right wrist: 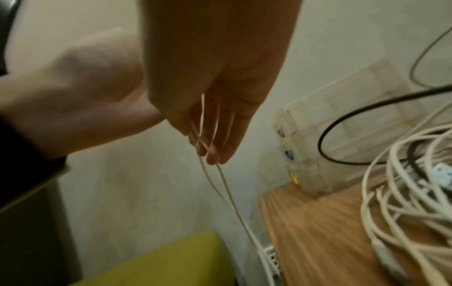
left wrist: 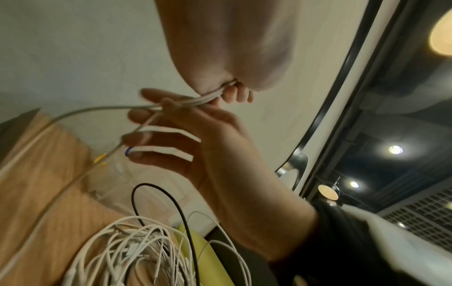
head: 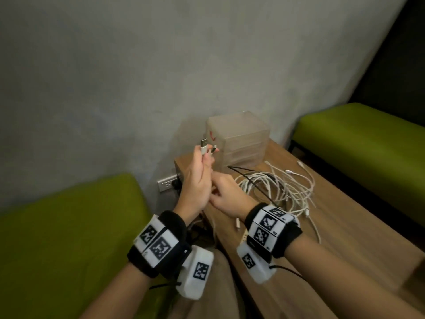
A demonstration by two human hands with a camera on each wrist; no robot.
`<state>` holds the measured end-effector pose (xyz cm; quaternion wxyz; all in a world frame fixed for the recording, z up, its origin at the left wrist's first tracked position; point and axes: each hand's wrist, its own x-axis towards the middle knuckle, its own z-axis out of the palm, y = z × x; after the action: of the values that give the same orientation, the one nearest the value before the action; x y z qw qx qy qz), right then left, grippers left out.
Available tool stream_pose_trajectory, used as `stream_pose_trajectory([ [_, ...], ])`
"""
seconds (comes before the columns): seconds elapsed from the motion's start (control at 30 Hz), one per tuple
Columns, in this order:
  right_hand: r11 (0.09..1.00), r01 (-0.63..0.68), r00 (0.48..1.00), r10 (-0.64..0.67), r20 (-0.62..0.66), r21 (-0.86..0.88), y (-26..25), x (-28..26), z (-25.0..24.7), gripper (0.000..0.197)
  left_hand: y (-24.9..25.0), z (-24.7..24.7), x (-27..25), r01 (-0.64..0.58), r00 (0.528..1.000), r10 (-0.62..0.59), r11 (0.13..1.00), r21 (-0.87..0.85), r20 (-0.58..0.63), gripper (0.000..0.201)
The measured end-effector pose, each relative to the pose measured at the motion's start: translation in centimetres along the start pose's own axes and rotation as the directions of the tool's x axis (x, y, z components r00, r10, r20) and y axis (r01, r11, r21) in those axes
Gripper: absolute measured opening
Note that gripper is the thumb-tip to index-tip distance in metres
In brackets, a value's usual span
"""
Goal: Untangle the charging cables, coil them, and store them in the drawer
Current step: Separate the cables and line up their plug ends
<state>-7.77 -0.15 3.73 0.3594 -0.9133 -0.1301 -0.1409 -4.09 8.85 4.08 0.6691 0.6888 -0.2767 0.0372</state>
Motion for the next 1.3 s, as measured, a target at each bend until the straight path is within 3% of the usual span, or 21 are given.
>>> stream_pose_trajectory([
  [0.1, 0.999, -0.041, 0.999, 0.04, -0.027, -0.029, 1.0, -0.6, -1.7, 0.024, 0.0, 1.6, 0.6, -0.08, 0.996, 0.078, 0.996, 0.032, 0.048, 0.025],
  [0.2, 0.989, -0.131, 0.989, 0.135, 0.063, -0.073, 2.3, -1.9, -3.4, 0.014, -0.8, 4.0, 1.0, -0.063, 0.994, 0.063, 0.998, -0.006, 0.092, 0.025],
  [0.3, 0.938, -0.182, 0.959, 0.235, 0.158, -0.294, 5.0, -3.1, -5.6, 0.016, -1.4, 6.5, 0.9, -0.012, 0.996, 0.015, 0.999, -0.032, 0.088, 0.026],
  [0.37, 0.844, -0.289, 0.933, 0.353, 0.063, -0.451, 6.6, -4.0, -7.3, 0.014, -1.6, 7.7, 0.6, 0.042, 0.995, -0.039, 0.998, -0.039, 0.095, 0.023],
  [0.43, 0.736, -0.421, 0.871, 0.491, -0.011, -0.53, 7.5, -5.1, -8.5, 0.019, -1.3, 8.4, 0.1, 0.082, 0.99, -0.079, 0.996, -0.022, 0.117, 0.023],
  [0.47, 0.677, -0.465, 0.817, 0.577, 0.018, -0.571, 7.7, -5.7, -8.9, 0.027, -1.2, 8.7, -0.2, 0.098, 0.986, -0.096, 0.995, -0.008, 0.135, 0.025],
  [0.57, 0.538, -0.45, 0.61, 0.768, 0.195, -0.713, 8.1, -7.0, -9.0, 0.032, -1.0, 9.3, -0.9, 0.123, 0.977, -0.125, 0.992, 0.021, 0.172, 0.03],
  [0.6, 0.516, -0.428, 0.565, 0.794, 0.226, -0.742, 8.2, -7.3, -8.6, 0.03, -1.0, 9.5, -1.2, 0.125, 0.975, -0.128, 0.992, 0.029, 0.181, 0.032],
  [0.63, 0.508, -0.422, 0.554, 0.8, 0.23, -0.751, 8.4, -7.6, -8.3, 0.028, -1.1, 9.6, -1.3, 0.126, 0.973, -0.13, 0.991, 0.037, 0.191, 0.032],
  [0.73, 0.545, -0.456, 0.621, 0.761, 0.188, -0.704, 8.8, -7.8, -8.1, 0.017, -1.6, 9.3, -1.6, 0.135, 0.967, -0.143, 0.989, 0.052, 0.211, 0.031],
  [0.83, 0.565, -0.494, 0.654, 0.742, 0.145, -0.661, 8.6, -7.4, -8.7, 0.011, -2.5, 8.6, -1.5, 0.15, 0.959, -0.162, 0.986, 0.071, 0.231, 0.026],
  [0.97, 0.594, -0.402, 0.812, 0.583, 0.029, -0.697, 7.5, -6.5, -10.5, 0.021, -2.8, 7.8, -1.3, 0.219, 0.937, -0.218, 0.975, 0.027, 0.272, 0.027],
  [1.07, 0.753, -0.266, 0.894, 0.427, 0.138, -0.602, 5.2, -5.5, -11.9, 0.027, -2.4, 7.6, -1.1, 0.242, 0.928, -0.235, 0.97, 0.01, 0.29, 0.037],
  [1.17, 0.859, -0.199, 0.904, 0.347, 0.25, -0.472, 2.9, -4.6, -12.4, 0.032, -1.2, 7.2, -0.8, 0.089, 0.963, -0.091, 0.996, 0.021, 0.253, 0.03],
  [1.23, 0.861, -0.178, 0.887, 0.351, 0.301, -0.477, 2.4, -4.0, -12.1, 0.023, -0.4, 6.6, -0.3, -0.091, 0.982, 0.074, 0.992, 0.091, 0.176, 0.022],
  [1.3, 0.871, -0.133, 0.878, 0.325, 0.352, -0.472, 2.3, -3.7, -11.6, 0.02, 0.5, 6.0, 0.2, -0.194, 0.968, 0.169, 0.973, 0.126, 0.186, 0.017],
])
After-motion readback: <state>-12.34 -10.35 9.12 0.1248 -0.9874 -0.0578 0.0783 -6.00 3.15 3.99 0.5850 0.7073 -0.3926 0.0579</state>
